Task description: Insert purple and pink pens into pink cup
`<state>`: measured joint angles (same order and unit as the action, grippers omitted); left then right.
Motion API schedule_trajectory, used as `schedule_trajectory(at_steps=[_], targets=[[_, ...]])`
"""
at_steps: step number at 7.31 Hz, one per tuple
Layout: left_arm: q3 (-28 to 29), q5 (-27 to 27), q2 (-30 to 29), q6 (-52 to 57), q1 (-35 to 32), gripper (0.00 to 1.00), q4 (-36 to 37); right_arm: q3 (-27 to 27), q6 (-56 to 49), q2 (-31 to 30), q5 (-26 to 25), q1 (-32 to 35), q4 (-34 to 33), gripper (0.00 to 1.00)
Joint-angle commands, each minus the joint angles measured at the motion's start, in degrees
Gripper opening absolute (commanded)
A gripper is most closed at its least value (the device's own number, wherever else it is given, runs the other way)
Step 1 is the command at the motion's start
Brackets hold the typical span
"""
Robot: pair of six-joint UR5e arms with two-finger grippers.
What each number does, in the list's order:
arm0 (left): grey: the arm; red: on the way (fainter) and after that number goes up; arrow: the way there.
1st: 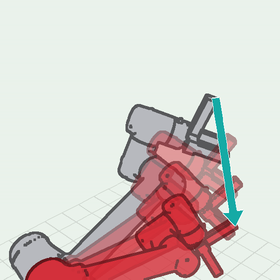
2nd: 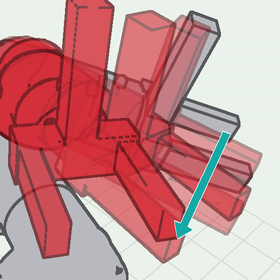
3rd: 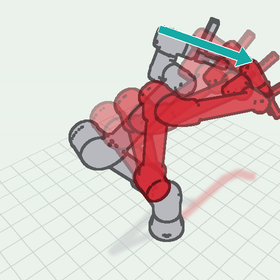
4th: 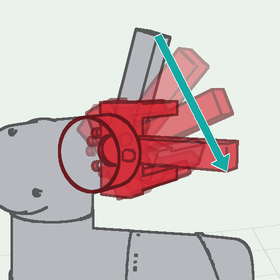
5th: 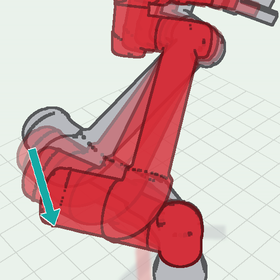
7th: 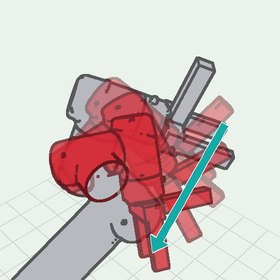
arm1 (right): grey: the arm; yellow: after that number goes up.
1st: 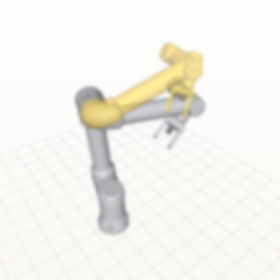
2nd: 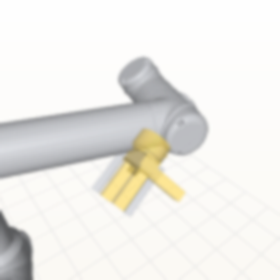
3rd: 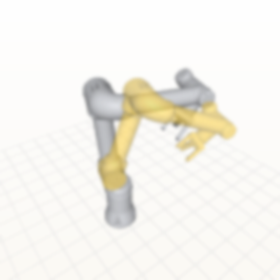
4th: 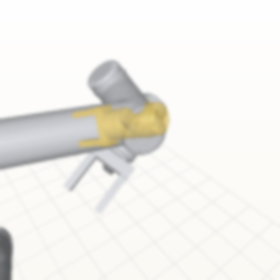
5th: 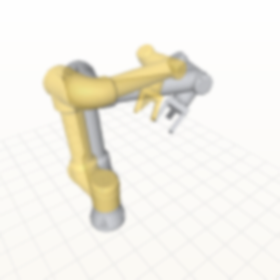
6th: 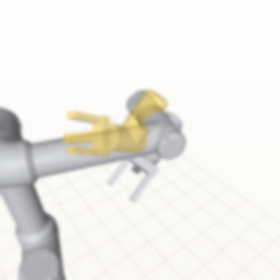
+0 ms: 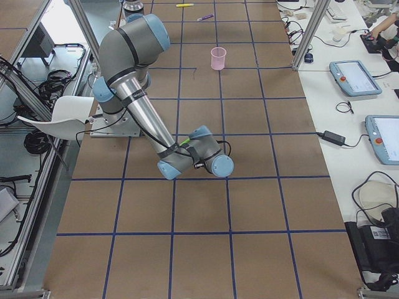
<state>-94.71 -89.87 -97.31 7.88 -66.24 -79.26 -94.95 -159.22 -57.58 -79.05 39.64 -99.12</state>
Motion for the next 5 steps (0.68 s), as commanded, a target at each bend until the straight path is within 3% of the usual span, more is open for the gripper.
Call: schedule_trajectory(at_steps=[1,4,5], targets=[[-4.8,-0.2,-3.8,0.4,3.9,1.00,11.3,-0.1,0.8,-0.3,-0.2,0.0,-0.6,0.01],[-9.3,0.1,-8.6,0.1,7.8,1.00,14.8,0.9,2.8,-1.4,0.1,0.0,1.5,0.00],[-9.2,0.0,-10.4,0.3,8.4,1.00,15.3,1.2,7.0,-4.6,0.2,0.4,4.2,0.00]])
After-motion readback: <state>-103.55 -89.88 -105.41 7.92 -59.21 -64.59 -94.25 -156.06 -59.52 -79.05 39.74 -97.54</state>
